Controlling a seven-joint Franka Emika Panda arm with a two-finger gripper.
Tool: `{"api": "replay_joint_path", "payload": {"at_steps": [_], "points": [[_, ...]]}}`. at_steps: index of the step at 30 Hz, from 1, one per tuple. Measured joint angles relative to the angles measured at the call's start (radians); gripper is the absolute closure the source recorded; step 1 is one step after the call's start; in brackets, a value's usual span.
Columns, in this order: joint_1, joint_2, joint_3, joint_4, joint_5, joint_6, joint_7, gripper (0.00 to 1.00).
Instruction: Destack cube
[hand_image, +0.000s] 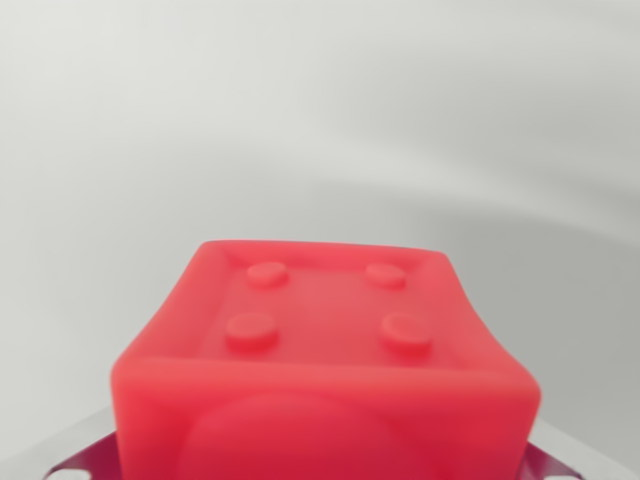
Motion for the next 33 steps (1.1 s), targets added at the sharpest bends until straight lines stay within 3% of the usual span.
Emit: {"api": "replay_joint_path", "payload": {"at_steps": [15,33], "points": [[-0.006,0.11,0.017,0.011,0.049,0.096,-0.034,1.0],[-0.03,0.206,0.048,0.031,0.08,0.172,-0.059,1.0]]}}
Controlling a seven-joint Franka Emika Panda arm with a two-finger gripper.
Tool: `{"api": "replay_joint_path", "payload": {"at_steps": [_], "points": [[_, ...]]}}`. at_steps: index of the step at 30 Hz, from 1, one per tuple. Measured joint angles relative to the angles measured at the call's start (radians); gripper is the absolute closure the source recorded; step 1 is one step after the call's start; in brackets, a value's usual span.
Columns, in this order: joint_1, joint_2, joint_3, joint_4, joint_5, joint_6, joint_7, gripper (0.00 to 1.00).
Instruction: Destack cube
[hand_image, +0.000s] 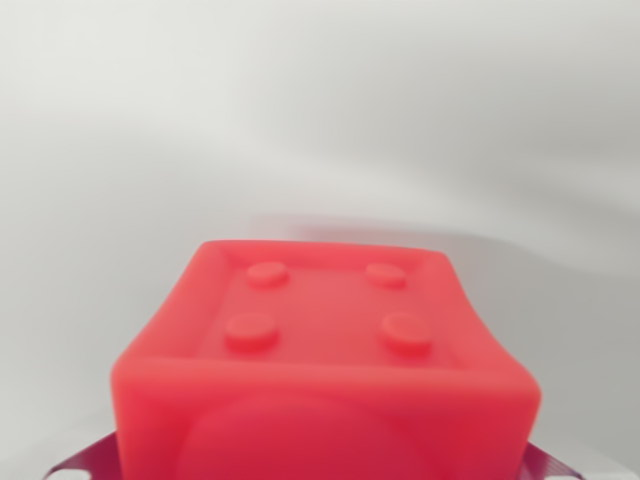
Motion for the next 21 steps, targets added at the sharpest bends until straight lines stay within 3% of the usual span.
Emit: {"api": "replay_joint_path", "payload": {"at_steps": [21], "points": [[-0.028,0.067,0.03,0.019,0.004,0.051,-0.004,1.0]]}}
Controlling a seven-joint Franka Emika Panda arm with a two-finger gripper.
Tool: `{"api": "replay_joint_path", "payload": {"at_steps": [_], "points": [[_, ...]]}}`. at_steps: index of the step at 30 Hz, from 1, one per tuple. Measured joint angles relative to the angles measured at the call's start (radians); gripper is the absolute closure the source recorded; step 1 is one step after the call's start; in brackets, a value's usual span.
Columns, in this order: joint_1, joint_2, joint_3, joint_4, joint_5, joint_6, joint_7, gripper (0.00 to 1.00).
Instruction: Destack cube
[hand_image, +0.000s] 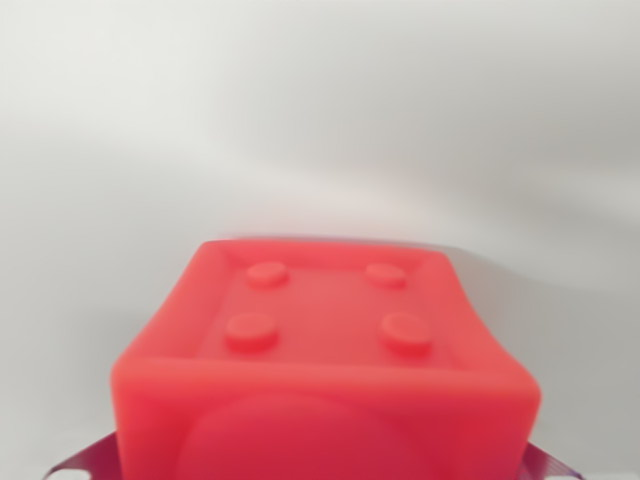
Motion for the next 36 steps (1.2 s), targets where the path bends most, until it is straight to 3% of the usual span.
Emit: {"api": "replay_joint_path", "payload": {"at_steps": [9,10,36], "points": [[-0.005,0.01,0.004,0.003,0.0,0.007,0.0,1.0],[-0.005,0.01,0.004,0.003,0.0,0.007,0.0,0.0],[-0.005,0.01,0.005,0.004,0.0,0.007,0.0,0.0]]}}
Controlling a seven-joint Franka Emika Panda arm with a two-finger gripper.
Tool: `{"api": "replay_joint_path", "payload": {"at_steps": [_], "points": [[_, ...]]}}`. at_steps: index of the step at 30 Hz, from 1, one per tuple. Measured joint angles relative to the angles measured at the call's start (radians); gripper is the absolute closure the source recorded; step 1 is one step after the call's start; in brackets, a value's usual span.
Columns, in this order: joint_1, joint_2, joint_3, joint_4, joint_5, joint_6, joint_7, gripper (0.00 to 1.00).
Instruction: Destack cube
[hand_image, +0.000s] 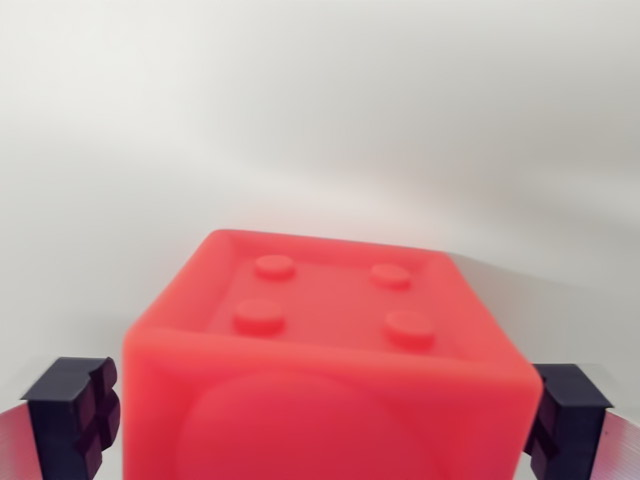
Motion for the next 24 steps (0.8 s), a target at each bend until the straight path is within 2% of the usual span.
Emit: {"api": "replay_joint_path", "payload": {"at_steps": [15,24], "points": [[0.001,-0.006,-0.001,-0.002,0.0,-0.004,0.0,0.0],[0.011,-0.046,-0.013,-0.011,-0.002,-0.031,0.002,0.0]]}}
